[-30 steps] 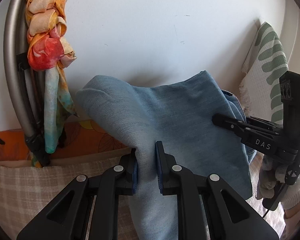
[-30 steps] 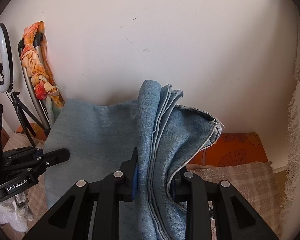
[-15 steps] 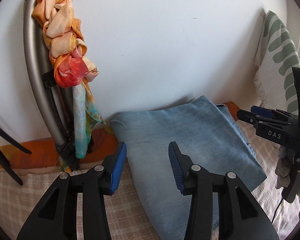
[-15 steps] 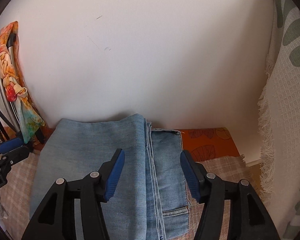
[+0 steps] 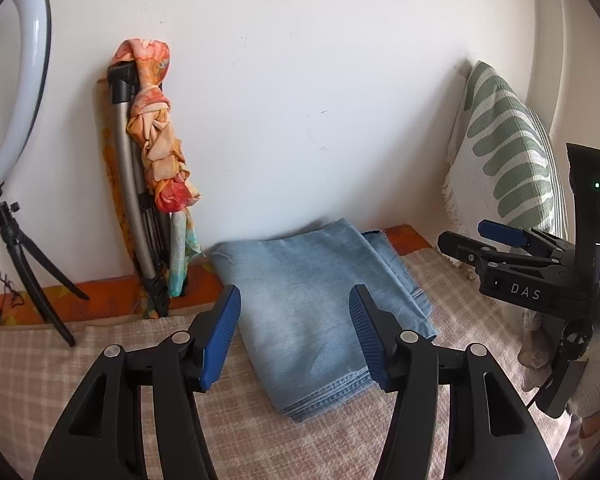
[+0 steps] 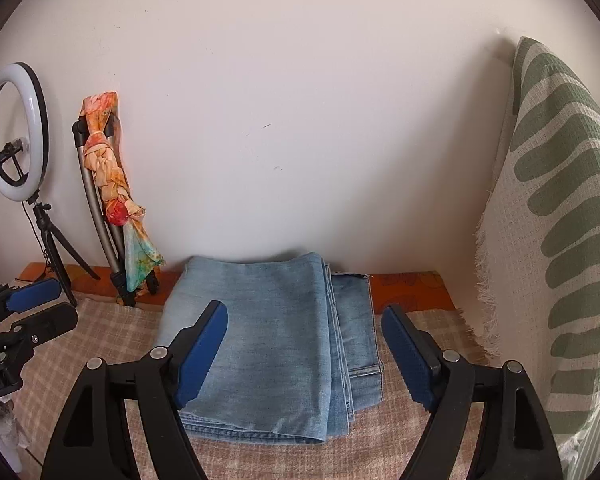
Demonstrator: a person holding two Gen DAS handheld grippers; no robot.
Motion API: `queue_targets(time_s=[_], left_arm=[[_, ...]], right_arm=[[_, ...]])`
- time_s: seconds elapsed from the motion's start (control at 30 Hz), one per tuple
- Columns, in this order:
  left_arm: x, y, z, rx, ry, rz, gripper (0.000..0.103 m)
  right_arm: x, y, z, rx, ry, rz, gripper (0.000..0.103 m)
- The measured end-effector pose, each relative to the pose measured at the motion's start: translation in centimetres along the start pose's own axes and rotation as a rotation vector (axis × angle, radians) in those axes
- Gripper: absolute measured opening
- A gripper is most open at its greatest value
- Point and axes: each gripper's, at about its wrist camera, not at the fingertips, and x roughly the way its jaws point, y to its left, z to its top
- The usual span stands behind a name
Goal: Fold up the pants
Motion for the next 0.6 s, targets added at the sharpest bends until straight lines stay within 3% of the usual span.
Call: queue_targets(time_s=[0.43,0.6], left_arm=[[-8.1,-0.4,-3.6,-0.031,-0.043,-0.056,0.064],[-11.5,-0.4,-6.1,-0.031,-0.054,-0.060,0.072]], right_arm=[[-8.9,3.0,-3.9,-0.046,-0.043,-0.003,0.091],[-12.8,5.8,-6.8,-0.062,-0.070,-0.012,0.093]])
